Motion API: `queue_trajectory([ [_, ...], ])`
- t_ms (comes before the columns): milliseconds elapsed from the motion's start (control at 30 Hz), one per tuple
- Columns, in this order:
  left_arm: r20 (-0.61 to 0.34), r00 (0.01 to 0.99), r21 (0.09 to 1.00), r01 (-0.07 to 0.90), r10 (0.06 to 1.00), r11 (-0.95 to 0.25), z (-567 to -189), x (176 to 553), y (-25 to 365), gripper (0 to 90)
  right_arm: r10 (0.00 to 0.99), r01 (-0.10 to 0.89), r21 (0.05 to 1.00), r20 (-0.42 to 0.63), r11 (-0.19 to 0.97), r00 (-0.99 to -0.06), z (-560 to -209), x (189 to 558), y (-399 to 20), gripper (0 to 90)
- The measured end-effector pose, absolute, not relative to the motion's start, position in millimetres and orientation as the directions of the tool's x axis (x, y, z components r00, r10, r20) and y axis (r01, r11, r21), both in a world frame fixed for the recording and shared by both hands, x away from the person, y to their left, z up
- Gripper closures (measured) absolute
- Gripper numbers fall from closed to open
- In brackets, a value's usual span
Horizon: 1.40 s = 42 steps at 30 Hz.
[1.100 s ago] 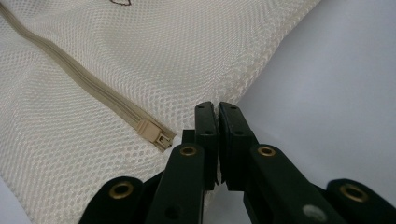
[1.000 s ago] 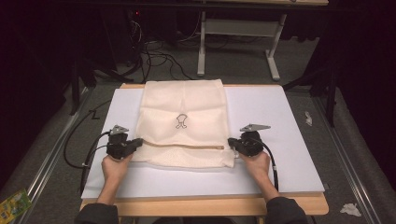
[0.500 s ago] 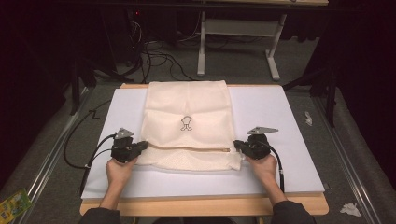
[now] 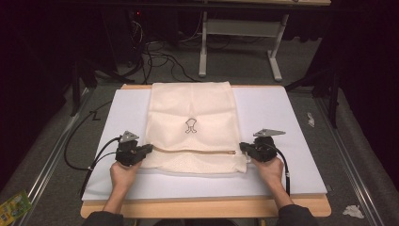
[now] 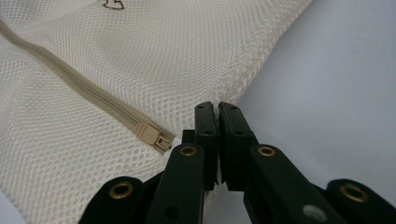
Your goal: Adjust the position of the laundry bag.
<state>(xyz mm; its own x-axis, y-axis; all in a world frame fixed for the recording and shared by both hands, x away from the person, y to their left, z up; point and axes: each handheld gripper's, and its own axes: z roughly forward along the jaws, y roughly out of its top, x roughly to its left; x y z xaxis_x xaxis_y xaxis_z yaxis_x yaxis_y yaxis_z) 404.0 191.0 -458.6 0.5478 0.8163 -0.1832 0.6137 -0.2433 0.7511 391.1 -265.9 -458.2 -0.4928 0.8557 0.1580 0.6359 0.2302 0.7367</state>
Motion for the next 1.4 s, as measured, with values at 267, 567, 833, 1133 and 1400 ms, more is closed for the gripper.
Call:
queue_trajectory([
  [267,-0.192,0.561,0.750,0.613,0.805,-0.248,-461,400,184,84.1,0.858,0.628,0.739,0.137,0.244,-0.496,-459,384,-272,88.0],
  [567,-0.200,0.574,0.757,0.605,0.794,-0.248,-464,397,179,84.0,0.862,0.630,0.739,0.138,0.239,-0.488,-458,378,-280,88.0],
  [833,-0.203,0.581,0.758,0.603,0.788,-0.249,-465,393,174,84.0,0.867,0.633,0.741,0.143,0.227,-0.478,-460,372,-286,88.0],
  [1133,-0.207,0.599,0.758,0.598,0.773,-0.261,-468,391,166,83.8,0.877,0.642,0.737,0.146,0.213,-0.459,-461,370,-294,87.9],
  [1400,-0.189,0.604,0.764,0.586,0.775,-0.271,-469,388,160,83.7,0.883,0.649,0.733,0.151,0.202,-0.445,-464,367,-301,87.9],
])
